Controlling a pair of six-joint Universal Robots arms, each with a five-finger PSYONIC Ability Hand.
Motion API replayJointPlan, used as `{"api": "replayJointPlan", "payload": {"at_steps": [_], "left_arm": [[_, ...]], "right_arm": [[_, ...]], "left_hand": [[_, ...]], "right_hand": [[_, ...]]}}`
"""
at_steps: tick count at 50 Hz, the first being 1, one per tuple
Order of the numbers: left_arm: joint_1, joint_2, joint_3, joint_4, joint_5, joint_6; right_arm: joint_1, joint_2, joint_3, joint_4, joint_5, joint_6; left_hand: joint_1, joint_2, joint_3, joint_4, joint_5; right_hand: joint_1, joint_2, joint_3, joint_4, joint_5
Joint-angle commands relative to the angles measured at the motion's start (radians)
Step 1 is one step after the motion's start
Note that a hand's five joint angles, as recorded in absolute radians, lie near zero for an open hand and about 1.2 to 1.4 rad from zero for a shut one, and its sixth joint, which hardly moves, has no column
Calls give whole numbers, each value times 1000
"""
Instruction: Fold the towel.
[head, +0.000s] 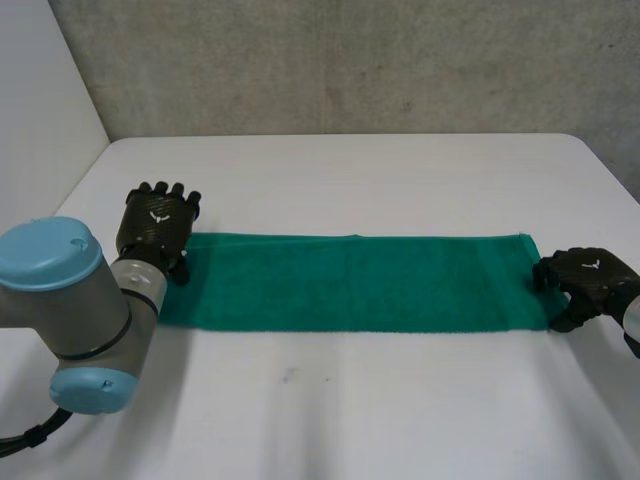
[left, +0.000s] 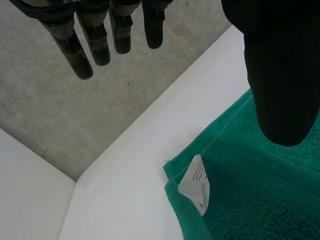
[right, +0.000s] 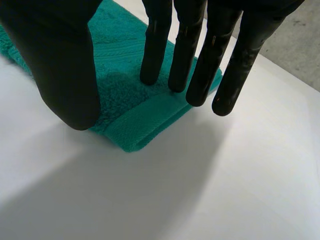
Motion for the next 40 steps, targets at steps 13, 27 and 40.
{"api": "replayJointPlan", "payload": {"at_steps": [13, 27, 40], "left_arm": [[0, 1, 0, 0, 0, 0], [2, 12, 0, -2, -3, 0], [0, 18, -2, -2, -8, 0]], "right_arm": [[-3, 24, -29, -22, 28, 4], [-115, 50, -238, -13, 367, -118], [130, -39, -384, 72, 374, -51]], "left_hand": [[12, -2, -8, 0, -15], [12, -2, -8, 0, -15], [12, -2, -9, 0, -15]], "right_hand": [[795, 698, 691, 693, 718], [795, 698, 691, 693, 718], [795, 698, 691, 693, 718]]}}
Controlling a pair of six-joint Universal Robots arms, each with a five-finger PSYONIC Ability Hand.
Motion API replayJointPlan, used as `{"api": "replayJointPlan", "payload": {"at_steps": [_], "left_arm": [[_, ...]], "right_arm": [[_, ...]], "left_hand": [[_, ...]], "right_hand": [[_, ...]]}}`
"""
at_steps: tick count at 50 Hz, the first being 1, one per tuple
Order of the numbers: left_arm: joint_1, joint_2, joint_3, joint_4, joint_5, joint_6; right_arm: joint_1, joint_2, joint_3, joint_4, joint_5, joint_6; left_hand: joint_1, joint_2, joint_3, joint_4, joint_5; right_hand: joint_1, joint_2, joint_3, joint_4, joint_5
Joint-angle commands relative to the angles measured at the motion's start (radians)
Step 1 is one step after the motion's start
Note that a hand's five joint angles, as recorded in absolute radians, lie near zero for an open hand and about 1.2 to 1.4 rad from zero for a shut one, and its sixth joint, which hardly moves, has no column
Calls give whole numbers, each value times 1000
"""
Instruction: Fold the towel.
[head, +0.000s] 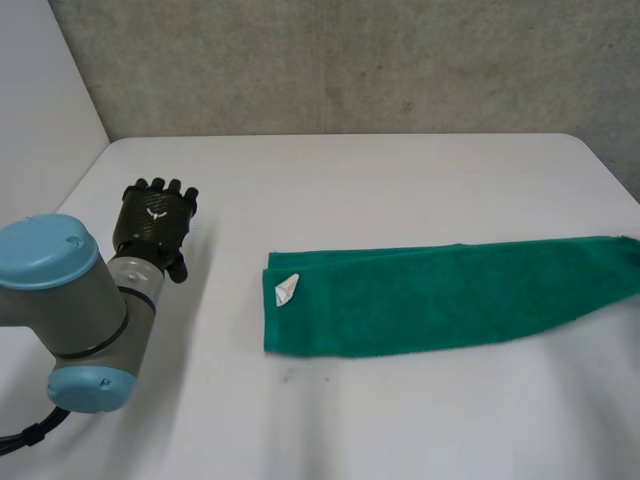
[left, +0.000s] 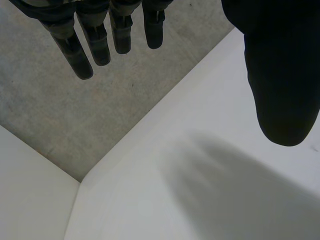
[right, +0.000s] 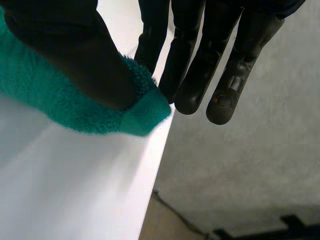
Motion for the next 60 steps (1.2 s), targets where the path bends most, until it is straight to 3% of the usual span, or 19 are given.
{"api": "replayJointPlan", "payload": {"at_steps": [1, 2, 5, 7, 10, 15, 23, 27, 28, 29, 30, 31, 42, 49, 53, 54, 56, 57, 60], "left_arm": [[-2, 7, -3, 0, -2, 0], [-2, 7, -3, 0, -2, 0], [-3, 10, -7, 0, -2, 0], [-3, 13, -7, 0, -2, 0], [-3, 16, -9, 0, -2, 0], [-3, 17, -12, 0, -2, 0], [-11, 25, -12, 0, 1, -2], [-20, 34, -3, 1, 4, -5], [-25, 36, 0, 1, 4, -5], [-28, 37, 5, 1, 5, -5], [-35, 39, 10, 1, 7, -6], [-46, 39, 16, 3, 10, -9], [-253, -56, 170, -6, 41, -150], [-292, -177, 249, -38, 62, -150], [-290, -231, 273, -80, 56, -150], [-287, -236, 275, -86, 55, -152], [-281, -243, 270, -106, 44, -153], [-281, -243, 270, -106, 44, -153], [-258, -237, 257, -124, 18, -153]], "right_arm": [[277, -72, -103, 32, -14, 123], [277, -72, -103, 32, -15, 123], [442, -77, -134, 23, -16, 132], [610, -71, -167, 14, -21, 135], [689, -65, -180, 6, -30, 135], [956, 86, -192, -20, -91, 132], [1075, 187, -177, -15, -104, 138], [1069, 181, -166, -15, -88, 146], [1064, 172, -157, -15, -85, 146], [1064, 171, -157, -15, -85, 146], [1028, 97, -122, -14, -71, 156], [1006, 70, -109, -15, -65, 164], [701, -114, 133, -7, -39, 376], [544, -129, 290, -24, -65, 373], [480, -125, 342, -26, -97, 342], [448, -123, 363, -30, -113, 322], [440, -122, 365, -35, -114, 318], [428, -122, 366, -49, -116, 313], [423, -122, 354, -69, -120, 312]], "left_hand": [[12, -2, -8, 0, -15], [12, -2, -8, 0, -15], [12, -2, -8, 0, -15], [12, -2, -8, 0, -15], [12, -2, -8, 0, -15], [12, -2, -8, 0, -15], [9, -4, -11, -3, -18], [12, -2, -8, 0, -15], [12, -2, -8, 0, -15], [9, -4, -11, -3, -18], [9, -4, -11, -3, -18], [9, -4, -11, -3, -18], [15, 1, -6, 3, -12], [23, 10, 3, 12, -3], [29, 16, 9, 18, 3], [29, 16, 9, 18, 3], [26, 13, 6, 15, 0], [26, 13, 6, 15, 0], [26, 13, 6, 15, 0]], "right_hand": [[443, 221, 215, 207, 237], [443, 221, 215, 207, 237], [443, 221, 215, 207, 237], [443, 221, 215, 207, 237], [443, 221, 215, 207, 237], [443, 221, 215, 207, 237], [443, 221, 215, 207, 237], [374, 151, 145, 138, 167], [-7, -230, -235, -243, -213], [-11, -233, -239, -247, -217], [-752, -975, -980, -988, -958], [-778, -1001, -1007, -1014, -985], [-778, -1001, -1007, -1014, -985], [-778, -1001, -1007, -1014, -985], [-595, -818, -824, -831, -802], [-339, -562, -568, -575, -546], [-214, -437, -443, -450, -421], [75, -148, -154, -161, -132], [443, 220, 214, 207, 236]]}}
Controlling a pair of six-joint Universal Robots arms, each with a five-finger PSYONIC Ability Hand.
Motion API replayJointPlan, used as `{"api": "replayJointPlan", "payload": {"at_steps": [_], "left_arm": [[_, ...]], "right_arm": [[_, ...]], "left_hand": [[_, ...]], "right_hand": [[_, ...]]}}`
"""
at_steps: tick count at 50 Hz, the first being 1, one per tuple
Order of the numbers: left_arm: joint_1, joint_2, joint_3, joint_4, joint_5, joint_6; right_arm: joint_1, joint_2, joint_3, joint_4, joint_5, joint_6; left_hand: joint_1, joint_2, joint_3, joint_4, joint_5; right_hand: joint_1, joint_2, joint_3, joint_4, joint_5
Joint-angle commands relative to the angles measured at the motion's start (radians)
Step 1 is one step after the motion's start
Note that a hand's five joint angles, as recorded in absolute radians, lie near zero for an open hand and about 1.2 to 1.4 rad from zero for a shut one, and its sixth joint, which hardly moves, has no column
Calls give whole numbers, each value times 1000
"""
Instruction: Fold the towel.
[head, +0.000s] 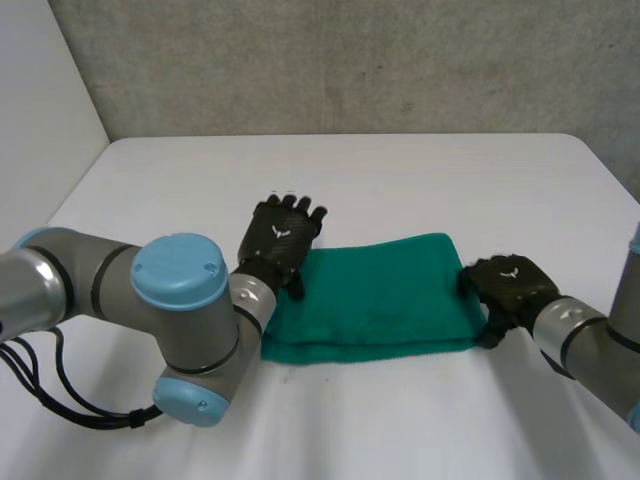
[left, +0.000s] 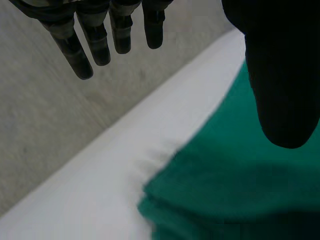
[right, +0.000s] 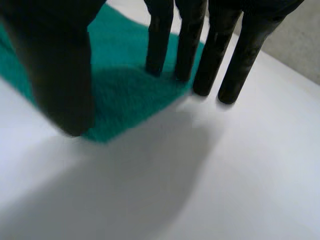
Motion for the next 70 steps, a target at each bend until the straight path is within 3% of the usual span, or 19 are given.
{"api": "replayJointPlan", "payload": {"at_steps": [1, 6, 10, 14, 26, 32, 33, 34, 35, 36, 42, 51, 52, 56, 63, 65, 66, 67, 70], "left_arm": [[54, -5, -29, -68, -66, 0], [69, 55, -68, -77, -95, -5], [77, 113, -114, -77, -95, -8], [85, 155, -149, -74, -94, -8], [89, 169, -166, -68, -92, -8], [89, 167, -175, -68, -91, -8], [91, 167, -176, -66, -91, -8], [91, 169, -178, -66, -91, -8], [91, 169, -178, -66, -91, -8], [92, 170, -180, -66, -92, -8], [98, 179, -180, -66, -97, -9], [114, 241, -196, -69, -105, -11], [120, 254, -206, -68, -106, -11], [143, 294, -222, -66, -118, -17], [163, 308, -224, -69, -120, -77], [161, 308, -210, -71, -115, -118], [161, 308, -210, -71, -115, -118], [160, 308, -206, -72, -114, -126], [148, 299, -184, -72, -106, -148]], "right_arm": [[-51, 6, 6, -41, -27, -36], [-39, 9, -56, -26, -12, -21], [-6, 9, -51, -6, -22, -4], [6, -2, -33, -3, -30, 51], [1, 0, 19, -10, -39, 64], [-6, 30, 10, -53, -26, 61], [-8, 45, 6, -72, -18, 56], [-8, 46, 6, -72, -18, 56], [-6, 50, 7, -85, -13, 48], [-6, 49, 4, -95, -4, 36], [15, 27, -57, -96, 48, -48], [396, 27, -315, -33, 143, -139], [488, 71, -379, -14, 145, -145], [622, 174, -440, 12, 134, -154], [706, 260, -450, 49, 159, -186], [695, 250, -442, 45, 168, -176], [683, 228, -436, 42, 177, -174], [670, 211, -435, 40, 183, -173], [583, 118, -418, 33, 195, -127]], "left_hand": [[26, 13, 6, 15, 0], [26, 13, 6, 15, 0], [23, 10, 3, 12, -3], [23, 10, 3, 12, -3], [23, 10, 3, 12, -3], [20, 7, 0, 9, -6], [20, 7, 0, 9, -6], [20, 7, 0, 9, -6], [20, 7, 0, 9, -6], [20, 7, 0, 9, -6], [15, 1, -6, 3, -12], [9, -5, -11, -3, -18], [9, -5, -11, -3, -18], [9, -5, -11, -3, -18], [15, 1, -6, 3, -12], [15, 1, -6, 3, -12], [15, 1, -6, 3, -12], [15, 1, -6, 3, -12], [15, 1, -6, 3, -12]], "right_hand": [[1007, 946, 945, 949, 951], [1007, 946, 945, 949, 951], [504, 443, 442, 446, 448], [348, 287, 286, 290, 292], [318, 257, 256, 260, 262], [424, 362, 361, 365, 368], [604, 543, 542, 546, 548], [606, 545, 544, 548, 550], [917, 856, 855, 859, 861], [1006, 945, 944, 948, 950], [1007, 946, 945, 949, 951], [1007, 946, 945, 949, 951], [1007, 946, 945, 949, 951], [1007, 946, 945, 949, 951], [1007, 946, 945, 949, 951], [521, 459, 459, 462, 465], [4, -58, -59, -55, -52], [-164, -226, -227, -223, -220], [-214, -276, -277, -273, -270]]}}
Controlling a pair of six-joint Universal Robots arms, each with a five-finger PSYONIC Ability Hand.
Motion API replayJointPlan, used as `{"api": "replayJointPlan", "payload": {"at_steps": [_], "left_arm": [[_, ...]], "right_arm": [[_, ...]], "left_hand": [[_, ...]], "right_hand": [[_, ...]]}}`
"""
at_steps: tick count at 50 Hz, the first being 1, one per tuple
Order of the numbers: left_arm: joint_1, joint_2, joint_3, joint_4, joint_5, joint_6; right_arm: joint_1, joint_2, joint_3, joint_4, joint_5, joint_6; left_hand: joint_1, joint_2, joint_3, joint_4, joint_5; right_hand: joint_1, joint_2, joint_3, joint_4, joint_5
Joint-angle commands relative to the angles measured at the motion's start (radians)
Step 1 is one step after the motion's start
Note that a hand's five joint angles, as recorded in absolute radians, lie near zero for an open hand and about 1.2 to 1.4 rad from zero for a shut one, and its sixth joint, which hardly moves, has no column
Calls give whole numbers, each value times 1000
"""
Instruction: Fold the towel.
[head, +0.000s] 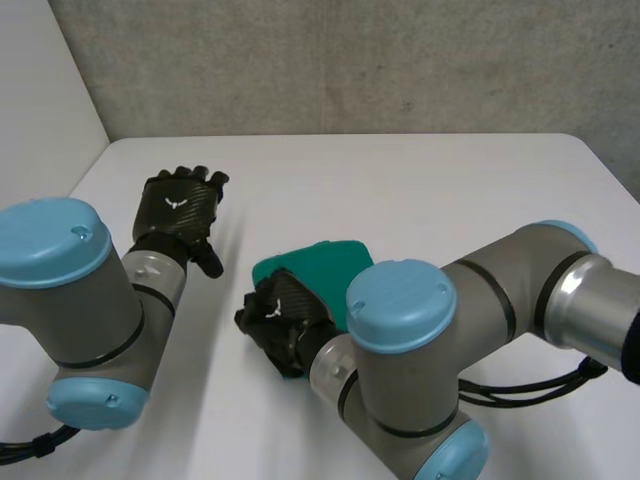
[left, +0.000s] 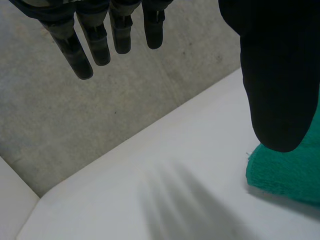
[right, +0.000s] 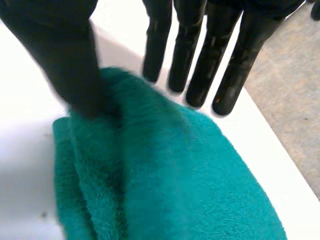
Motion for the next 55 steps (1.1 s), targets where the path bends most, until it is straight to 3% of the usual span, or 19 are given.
{"api": "replayJointPlan", "payload": {"at_steps": [1, 4, 5, 7, 11, 13, 18, 21, 28, 35, 43, 48, 55], "left_arm": [[-34, -23, 59, -7, 24, -67], [-43, -29, 69, -7, 30, -72], [-88, -67, 114, -13, 47, -90], [-104, -80, 127, -18, 47, -96], [-162, -167, 190, -116, 47, -142], [-167, -185, 202, -139, 47, -153], [-172, -320, 253, -294, 37, -214], [-164, -340, 250, -320, 29, -221], [-130, -308, 214, -335, 7, -218], [-135, -195, 230, -335, 12, -210], [-120, -32, 305, -337, 12, -208], [-3, 119, 381, -400, 9, -208], [80, 238, 414, -496, 24, -214]], "right_arm": [[-143, -147, 41, -13, 32, 83], [-203, -192, 63, -14, 23, 264], [-216, -193, 61, -13, 17, 308], [-249, -192, 52, -1, -6, 434], [-305, -181, 46, 47, -78, 523], [-348, -82, 18, 113, -145, 528], [-362, 69, -55, 186, -155, 516], [-366, 122, -92, 216, -146, 497], [-391, 112, -97, 213, -138, 493], [-391, -32, -97, 197, -136, 505], [-423, -276, -94, 128, 29, 511], [-473, -406, -117, 134, 127, 502], [-539, -444, -144, 199, 176, 425]], "left_hand": [[15, 1, -6, 3, -12], [15, 1, -6, 3, -12], [20, 7, 0, 9, -6], [23, 10, 3, 12, -3], [23, 10, 3, 12, -3], [23, 10, 3, 12, -3], [29, 16, 9, 18, 3], [29, 16, 9, 18, 3], [23, 10, 3, 12, -3], [20, 7, 0, 9, -6], [15, 1, -6, 3, -12], [26, 13, 6, 15, 0], [20, 7, 0, 9, -6]], "right_hand": [[-641, -790, -814, -816, -820], [-641, -790, -814, -816, -820], [-641, -790, -814, -816, -820], [-641, -790, -814, -816, -820], [-641, -790, -814, -816, -820], [-641, -790, -814, -816, -820], [-641, -790, -814, -816, -820], [-641, -790, -814, -816, -820], [-641, -790, -814, -816, -820], [-641, -790, -814, -816, -820], [-641, -790, -814, -816, -820], [-641, -790, -814, -816, -820], [-641, -790, -814, -816, -820]]}}
